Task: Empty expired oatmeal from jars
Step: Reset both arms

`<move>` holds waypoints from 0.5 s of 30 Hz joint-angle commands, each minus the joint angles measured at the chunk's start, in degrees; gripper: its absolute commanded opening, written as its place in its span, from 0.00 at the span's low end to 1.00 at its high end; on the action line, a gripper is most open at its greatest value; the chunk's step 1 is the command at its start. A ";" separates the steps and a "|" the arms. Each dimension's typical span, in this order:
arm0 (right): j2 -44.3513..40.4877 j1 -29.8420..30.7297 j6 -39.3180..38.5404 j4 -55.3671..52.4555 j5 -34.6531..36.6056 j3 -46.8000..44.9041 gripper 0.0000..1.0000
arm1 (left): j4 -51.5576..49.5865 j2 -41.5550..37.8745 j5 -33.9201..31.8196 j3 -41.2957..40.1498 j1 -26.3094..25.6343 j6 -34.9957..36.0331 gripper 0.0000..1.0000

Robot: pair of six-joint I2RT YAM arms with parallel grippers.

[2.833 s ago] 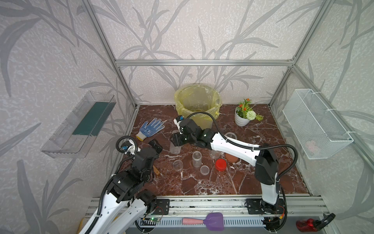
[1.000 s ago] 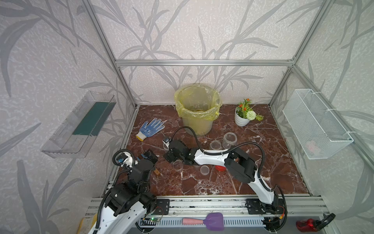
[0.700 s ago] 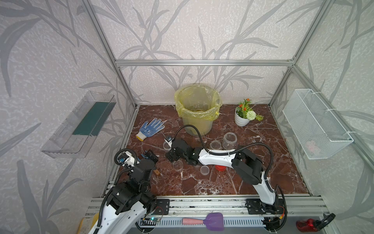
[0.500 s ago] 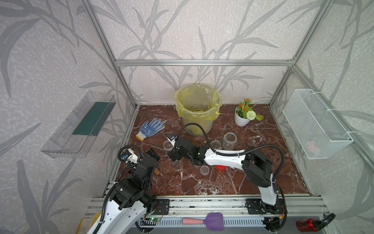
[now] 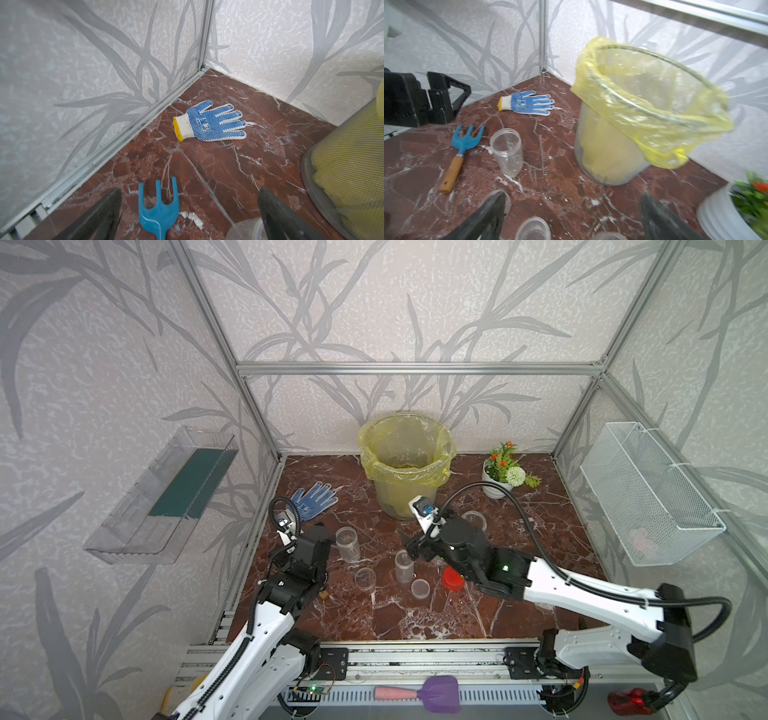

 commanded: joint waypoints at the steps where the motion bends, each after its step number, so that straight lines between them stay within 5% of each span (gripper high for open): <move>1: -8.96 -7.45 2.54 -8.89 4.94 -4.93 0.99 | 10.61 2.69 2.00 -1.50 3.66 10.35 0.99; 7: -24.24 -23.57 -1.99 -3.64 10.13 -18.37 0.99 | 23.40 8.63 8.39 -5.75 11.99 13.65 0.99; 15: -22.11 -43.92 4.42 3.40 3.63 -29.37 0.99 | 44.33 18.11 16.83 -12.01 17.51 20.19 0.99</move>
